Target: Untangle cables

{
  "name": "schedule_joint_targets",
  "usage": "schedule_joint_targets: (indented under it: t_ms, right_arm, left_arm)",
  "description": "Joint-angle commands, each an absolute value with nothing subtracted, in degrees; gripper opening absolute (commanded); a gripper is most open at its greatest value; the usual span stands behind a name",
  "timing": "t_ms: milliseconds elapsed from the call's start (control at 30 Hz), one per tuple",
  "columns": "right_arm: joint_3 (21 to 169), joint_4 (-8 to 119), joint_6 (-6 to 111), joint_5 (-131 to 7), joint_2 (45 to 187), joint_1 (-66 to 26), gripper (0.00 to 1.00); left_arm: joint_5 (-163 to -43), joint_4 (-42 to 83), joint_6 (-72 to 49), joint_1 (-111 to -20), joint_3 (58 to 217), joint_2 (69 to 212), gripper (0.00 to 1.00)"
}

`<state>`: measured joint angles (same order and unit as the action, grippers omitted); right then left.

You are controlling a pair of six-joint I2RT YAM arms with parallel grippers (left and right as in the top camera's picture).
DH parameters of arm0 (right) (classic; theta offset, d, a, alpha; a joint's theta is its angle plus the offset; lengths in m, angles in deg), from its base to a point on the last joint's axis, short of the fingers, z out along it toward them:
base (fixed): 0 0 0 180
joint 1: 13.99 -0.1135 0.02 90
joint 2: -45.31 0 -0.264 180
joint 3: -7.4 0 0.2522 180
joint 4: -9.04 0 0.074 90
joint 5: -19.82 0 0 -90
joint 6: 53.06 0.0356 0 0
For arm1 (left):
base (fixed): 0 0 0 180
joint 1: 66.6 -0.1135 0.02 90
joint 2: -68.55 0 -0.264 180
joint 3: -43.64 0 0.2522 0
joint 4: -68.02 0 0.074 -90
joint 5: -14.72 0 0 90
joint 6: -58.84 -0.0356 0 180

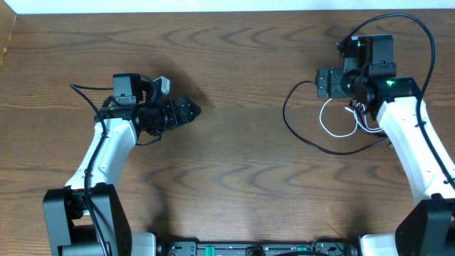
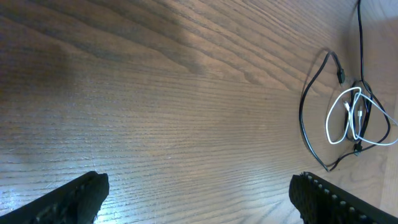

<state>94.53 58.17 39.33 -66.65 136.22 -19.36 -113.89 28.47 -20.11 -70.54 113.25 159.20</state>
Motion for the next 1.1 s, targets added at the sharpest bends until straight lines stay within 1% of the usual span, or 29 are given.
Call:
schedule_joint_targets:
  t_ms: [0,233,333,433,600,900,1067]
  right_arm:
    - [94.2,58.39,39.88,-65.95,136.44,-19.29,0.99]
    - [94.2,58.39,39.88,-65.93,136.44,-19.34,0.99]
    - [94.2,58.39,39.88,-65.93,136.44,-19.34,0.99]
    - [94.2,58.39,39.9,-65.95,136.44,-19.34,0.99]
    - [94.2,58.39,39.88,-65.93,136.44,-19.34,0.99]
    - [94.2,58.39,39.88,-65.93,136.44,-19.34,0.99]
    - [94.2,58.39,39.88,-65.93,136.44,-19.34,0.99]
  left_arm:
    - [-113.51,28.12,-21.05,-70.37,112.73,159.55,0.98]
    - [-113.27,28.1,-21.05,-70.37,112.73,159.55,0.98]
    - [-109.71,28.08,-21.05,-70.37,112.73,157.98,0.98]
    - [-109.06,28.65,-21.05,-70.37,112.73,155.94,0.98]
    - [-107.48,34.13,-22.06,-70.24,112.73,151.33,0.98]
    - [-96.44,40.58,-34.54,-66.22,112.73,139.68,0.98]
    - [-89.87,41.0,-35.24,-65.5,111.03,133.43,0.98]
